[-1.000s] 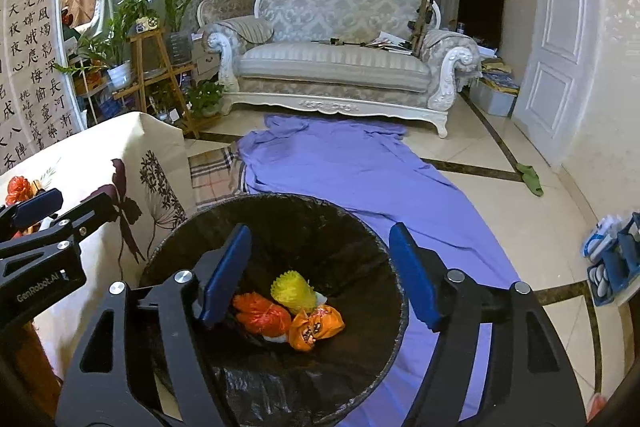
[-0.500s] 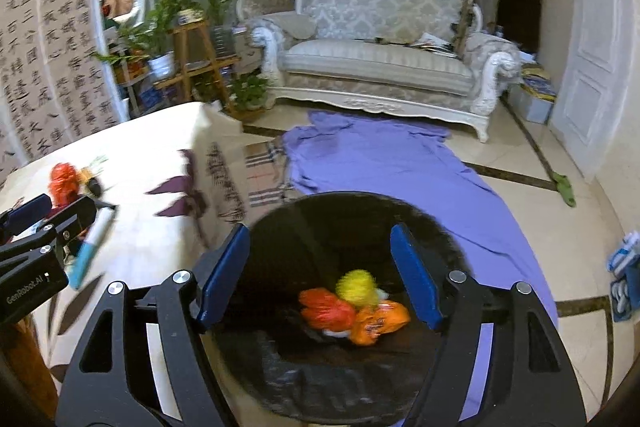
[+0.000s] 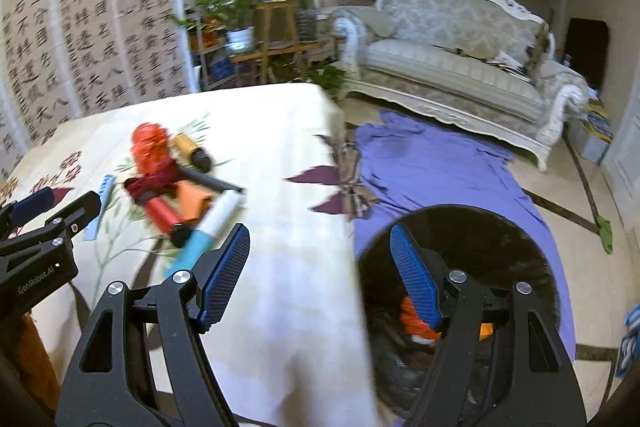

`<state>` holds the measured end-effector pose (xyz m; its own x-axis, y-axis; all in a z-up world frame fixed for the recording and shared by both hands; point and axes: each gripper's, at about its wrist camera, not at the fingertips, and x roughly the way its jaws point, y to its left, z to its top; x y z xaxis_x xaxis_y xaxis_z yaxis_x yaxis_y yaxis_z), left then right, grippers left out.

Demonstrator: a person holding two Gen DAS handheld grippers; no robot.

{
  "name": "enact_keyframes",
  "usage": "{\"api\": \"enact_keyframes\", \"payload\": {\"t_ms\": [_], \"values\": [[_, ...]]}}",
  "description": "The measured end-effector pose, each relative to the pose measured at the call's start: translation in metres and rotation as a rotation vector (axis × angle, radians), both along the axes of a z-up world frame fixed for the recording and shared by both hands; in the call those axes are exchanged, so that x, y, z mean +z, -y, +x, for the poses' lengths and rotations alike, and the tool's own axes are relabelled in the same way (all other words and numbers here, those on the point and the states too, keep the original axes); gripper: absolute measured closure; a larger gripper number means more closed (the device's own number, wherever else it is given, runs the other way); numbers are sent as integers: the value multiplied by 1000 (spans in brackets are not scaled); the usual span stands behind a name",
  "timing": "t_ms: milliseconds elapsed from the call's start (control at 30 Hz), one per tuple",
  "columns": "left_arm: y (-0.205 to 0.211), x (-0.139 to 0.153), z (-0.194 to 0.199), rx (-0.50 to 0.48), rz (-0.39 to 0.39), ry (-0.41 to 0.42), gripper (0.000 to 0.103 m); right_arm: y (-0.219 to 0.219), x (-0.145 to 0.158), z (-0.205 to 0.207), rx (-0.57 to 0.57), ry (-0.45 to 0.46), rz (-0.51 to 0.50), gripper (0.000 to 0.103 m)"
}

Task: Collect trash
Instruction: 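Move both tools back over the remaining items on the bed, then grasp the white-blue marker with the right tool and lift it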

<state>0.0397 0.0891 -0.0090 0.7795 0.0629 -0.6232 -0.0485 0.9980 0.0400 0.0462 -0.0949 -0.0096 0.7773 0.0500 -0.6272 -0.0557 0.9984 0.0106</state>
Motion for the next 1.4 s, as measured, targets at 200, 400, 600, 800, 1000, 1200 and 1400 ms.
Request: {"api": "enact_keyframes", "payload": {"t_ms": [200,400,600,800,1000,1200,1400], "values": [[-36,-5,-3,75,-10,-12,28,-36,-7,13,74,-53,-19,32],[-57,-10,-5,113,-26,-22,28,-60,-20,25,108,-113,-76,32],[-64,-14,-2,116,-40,-41,28,-61,-27,29,98,-156,-105,32],[-67,-18,2,118,-42,-55,28,-47,-26,29,58,-161,-120,32],[-66,-22,11,115,-52,-79,28,-48,-25,34,68,-145,-130,35],[-63,-25,25,99,-55,-107,28,-48,-31,45,94,-179,-110,65],[-56,-31,40,78,-45,-144,28,-45,-30,49,108,-186,-74,76]]}}
